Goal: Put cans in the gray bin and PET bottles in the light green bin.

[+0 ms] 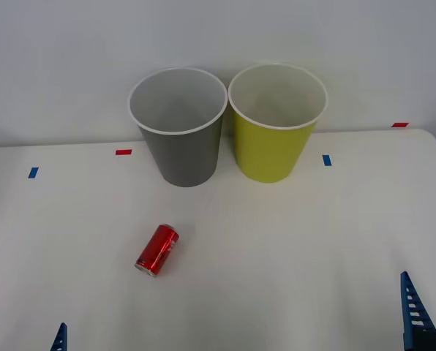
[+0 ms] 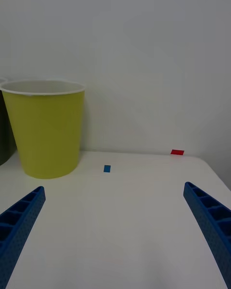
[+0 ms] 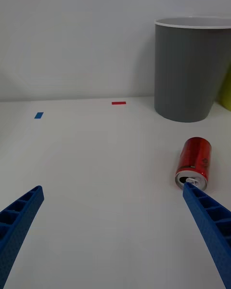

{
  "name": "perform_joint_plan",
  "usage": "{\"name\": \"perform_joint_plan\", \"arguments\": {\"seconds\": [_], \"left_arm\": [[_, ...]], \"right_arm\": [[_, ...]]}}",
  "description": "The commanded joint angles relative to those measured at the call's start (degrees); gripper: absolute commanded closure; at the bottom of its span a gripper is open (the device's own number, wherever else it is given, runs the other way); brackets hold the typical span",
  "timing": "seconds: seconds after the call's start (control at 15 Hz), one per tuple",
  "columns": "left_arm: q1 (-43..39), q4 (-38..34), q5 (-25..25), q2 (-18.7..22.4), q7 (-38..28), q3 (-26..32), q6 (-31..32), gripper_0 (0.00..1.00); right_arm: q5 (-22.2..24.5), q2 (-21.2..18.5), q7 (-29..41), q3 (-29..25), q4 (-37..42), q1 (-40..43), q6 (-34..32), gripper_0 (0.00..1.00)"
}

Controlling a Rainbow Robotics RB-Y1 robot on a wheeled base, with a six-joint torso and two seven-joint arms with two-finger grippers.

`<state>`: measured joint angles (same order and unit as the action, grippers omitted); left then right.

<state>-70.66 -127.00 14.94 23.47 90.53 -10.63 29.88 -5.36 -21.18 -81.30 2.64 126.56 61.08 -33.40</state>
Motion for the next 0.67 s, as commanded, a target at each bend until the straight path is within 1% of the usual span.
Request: {"name": "perform_joint_plan", "arguments": {"seconds": [0.07, 0.67], "left_arm": [[0.00, 0.00, 0.00, 0.00, 0.00, 0.00, 0.00, 0.00], [0.00, 0.00, 0.00, 0.00, 0.00, 0.00, 0.00, 0.00]], "right_arm": [[0.00, 0.00, 0.00, 0.00, 0.00, 0.00, 0.00, 0.00], [0.00, 0.00, 0.00, 0.00, 0.00, 0.00, 0.00, 0.00]]}}
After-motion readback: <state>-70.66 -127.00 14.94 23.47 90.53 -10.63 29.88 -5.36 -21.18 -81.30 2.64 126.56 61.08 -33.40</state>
